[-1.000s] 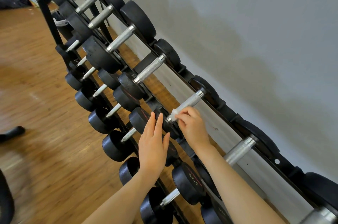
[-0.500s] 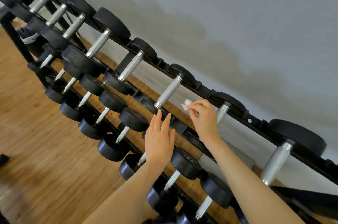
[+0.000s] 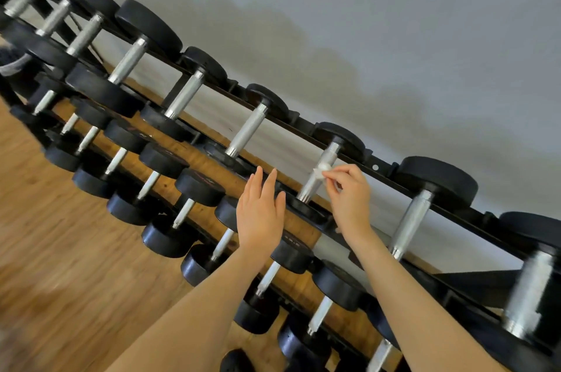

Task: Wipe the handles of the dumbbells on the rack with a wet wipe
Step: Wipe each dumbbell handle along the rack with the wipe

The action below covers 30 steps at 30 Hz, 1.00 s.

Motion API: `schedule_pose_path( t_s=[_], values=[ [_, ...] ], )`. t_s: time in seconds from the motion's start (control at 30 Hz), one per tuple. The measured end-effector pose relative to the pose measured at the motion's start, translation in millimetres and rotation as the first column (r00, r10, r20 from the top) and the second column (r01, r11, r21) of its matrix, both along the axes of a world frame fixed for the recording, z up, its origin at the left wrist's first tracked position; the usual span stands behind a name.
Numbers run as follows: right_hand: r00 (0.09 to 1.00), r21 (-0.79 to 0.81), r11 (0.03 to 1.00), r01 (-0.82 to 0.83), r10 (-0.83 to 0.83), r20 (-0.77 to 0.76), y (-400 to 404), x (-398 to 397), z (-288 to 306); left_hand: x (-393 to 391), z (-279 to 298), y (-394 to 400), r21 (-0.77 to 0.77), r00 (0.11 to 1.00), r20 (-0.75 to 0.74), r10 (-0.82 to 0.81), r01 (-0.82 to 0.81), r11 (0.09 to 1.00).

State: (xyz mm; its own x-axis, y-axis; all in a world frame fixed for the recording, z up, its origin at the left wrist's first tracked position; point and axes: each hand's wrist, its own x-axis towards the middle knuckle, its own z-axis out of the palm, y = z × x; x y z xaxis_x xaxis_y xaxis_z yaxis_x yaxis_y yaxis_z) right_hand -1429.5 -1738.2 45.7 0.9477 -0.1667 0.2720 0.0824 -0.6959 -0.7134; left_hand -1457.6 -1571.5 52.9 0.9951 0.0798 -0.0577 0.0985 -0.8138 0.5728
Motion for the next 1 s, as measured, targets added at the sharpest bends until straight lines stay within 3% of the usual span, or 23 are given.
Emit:
schedule_pose_path(
  t_s=[0.3,0.73,0.83,0.9,1.0],
  values=[
    [0.999,0.025,0.999,-0.043,0.043,-0.004,-31,23,-13,18,-16,-52,-0.084,0.985,-0.071,0.156,-0.161,0.983],
    [0.993,0.382,0.919,0.095,-0.115,0.03,-14,44,-31,16,-36,-67,-0.1,0.966,-0.023,0.259,-0.26,0.96],
    [0.996,0.287,0.957,0.048,-0.067,0.055,-17,44,-34,16,-37,-67,-0.086,0.965,-0.021,0.263,-0.263,0.961],
    [0.993,0.094,0.994,-0.055,0.045,0.108,-17,41,-37,16,-37,-67,-0.083,0.963,-0.026,0.267,-0.268,0.96],
    [0.975,-0.206,0.967,-0.148,0.178,0.131,-19,45,-37,16,-36,-66,-0.081,0.965,-0.032,0.259,-0.261,0.962]
  ],
)
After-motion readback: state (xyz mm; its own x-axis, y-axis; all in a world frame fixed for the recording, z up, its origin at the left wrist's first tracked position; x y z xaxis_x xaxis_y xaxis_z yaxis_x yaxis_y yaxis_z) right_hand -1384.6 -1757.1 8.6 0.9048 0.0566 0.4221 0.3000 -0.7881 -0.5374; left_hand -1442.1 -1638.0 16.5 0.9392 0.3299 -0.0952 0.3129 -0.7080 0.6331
